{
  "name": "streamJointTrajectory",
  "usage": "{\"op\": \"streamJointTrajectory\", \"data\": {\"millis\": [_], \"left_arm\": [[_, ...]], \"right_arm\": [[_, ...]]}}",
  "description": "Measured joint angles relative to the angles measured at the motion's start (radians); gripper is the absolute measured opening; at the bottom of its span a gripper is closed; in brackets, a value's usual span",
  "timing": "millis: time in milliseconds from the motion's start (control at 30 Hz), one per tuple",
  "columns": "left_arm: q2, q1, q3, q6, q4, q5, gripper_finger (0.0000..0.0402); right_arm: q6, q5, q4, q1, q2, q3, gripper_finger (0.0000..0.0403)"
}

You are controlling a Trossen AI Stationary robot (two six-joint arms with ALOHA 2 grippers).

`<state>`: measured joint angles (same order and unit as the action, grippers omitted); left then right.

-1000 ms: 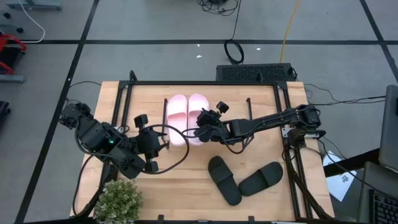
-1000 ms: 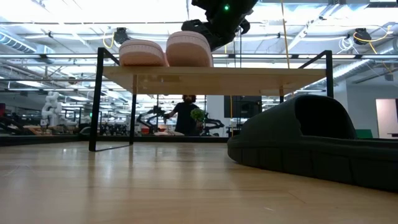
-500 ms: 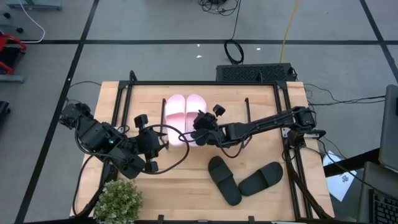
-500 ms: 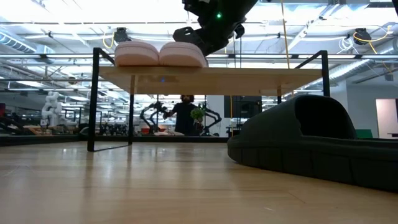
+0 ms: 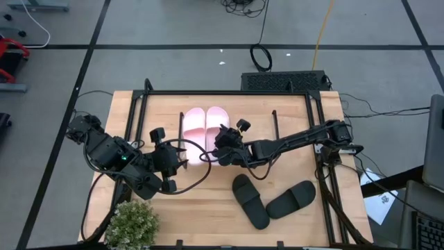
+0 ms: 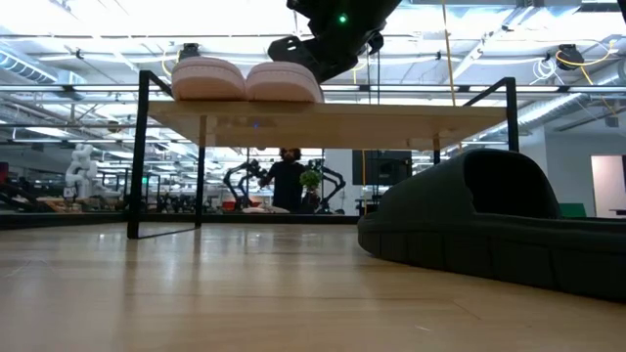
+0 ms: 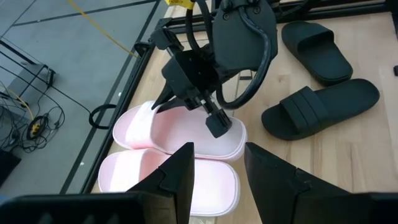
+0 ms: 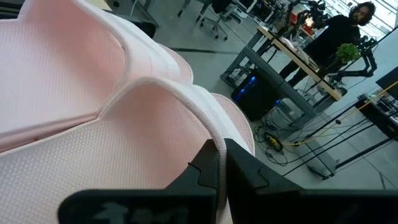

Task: Pick and place slides into the shelf
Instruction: Put the pink slipper on the shelf

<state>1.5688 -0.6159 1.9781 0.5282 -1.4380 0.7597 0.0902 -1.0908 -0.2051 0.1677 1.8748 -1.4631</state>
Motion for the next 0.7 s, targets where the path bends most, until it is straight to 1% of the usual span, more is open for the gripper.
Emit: {"op": "streamJointTrajectory", "data": {"millis": [133,267,333,700], "left_arm": [[0.0,0.0,0.0,0.0,0.0,0.0,0.0141],[0.0,0.0,0.0,0.0,0.0,0.0,0.0141],[0.0,0.0,0.0,0.0,0.0,0.0,0.0141],[0.0,0.0,0.0,0.0,0.0,0.001,0.0141]], "right_arm": [[0.001,0.001,0.004,-0.003,0.0,0.0,0.0],[0.003,0.048,0.014,-0.011,0.0,0.0,0.0],[0.004,0.053,0.018,-0.012,0.0,0.0,0.0],[0.003,0.072,0.015,-0.012,0.0,0.0,0.0024]]}}
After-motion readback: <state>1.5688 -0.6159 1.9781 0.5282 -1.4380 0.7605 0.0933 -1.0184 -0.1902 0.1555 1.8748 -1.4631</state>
